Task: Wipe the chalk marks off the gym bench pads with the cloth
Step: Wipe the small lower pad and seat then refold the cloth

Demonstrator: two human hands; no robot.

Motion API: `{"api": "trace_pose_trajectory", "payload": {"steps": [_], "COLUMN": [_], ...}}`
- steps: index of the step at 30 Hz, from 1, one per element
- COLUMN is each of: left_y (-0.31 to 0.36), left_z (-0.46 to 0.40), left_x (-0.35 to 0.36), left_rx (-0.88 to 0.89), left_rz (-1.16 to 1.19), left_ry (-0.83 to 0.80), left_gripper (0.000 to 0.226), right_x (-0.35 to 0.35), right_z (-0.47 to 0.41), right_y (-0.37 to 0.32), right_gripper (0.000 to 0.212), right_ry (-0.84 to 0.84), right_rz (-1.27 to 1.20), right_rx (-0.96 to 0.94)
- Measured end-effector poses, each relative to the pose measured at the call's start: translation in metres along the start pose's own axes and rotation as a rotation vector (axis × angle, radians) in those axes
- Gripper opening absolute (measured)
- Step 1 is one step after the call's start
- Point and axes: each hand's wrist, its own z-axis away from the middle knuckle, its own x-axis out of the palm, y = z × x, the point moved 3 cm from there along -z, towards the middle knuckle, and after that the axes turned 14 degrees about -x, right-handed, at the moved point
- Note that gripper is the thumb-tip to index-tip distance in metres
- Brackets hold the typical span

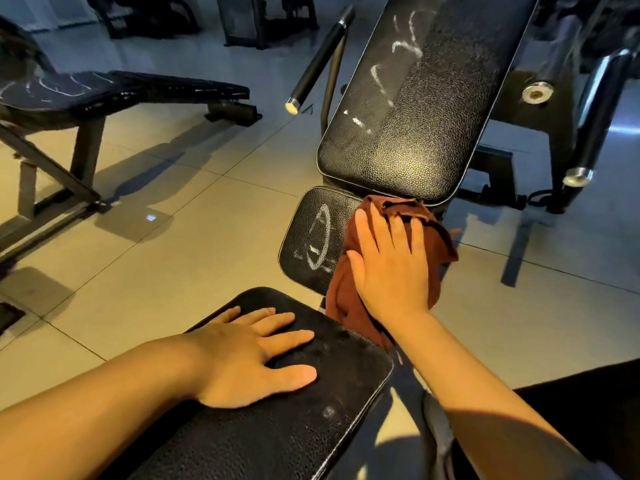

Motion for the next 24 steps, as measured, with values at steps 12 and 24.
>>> {"api": "trace_pose_trajectory", "payload": {"steps": [12, 24], "left_y": [0.002, 0.005], "left_z": [0.003, -0.003], "left_x": [0.002, 0.001], "left_rx": [0.004, -0.047], "left_rz": [0.015, -0.026], "left_ry": [0.106, 0.118], "left_gripper": [0.108, 0.079], "right_x": [0.005, 0.015], "right_z": [0.036, 0.055], "right_y": [-0.009, -0.005], "right_gripper": [0.077, 0.082], "right_ry": [0.180, 0.463], "right_rz": [-0.124, -0.878], "right_rx": [-0.015, 0.491]}}
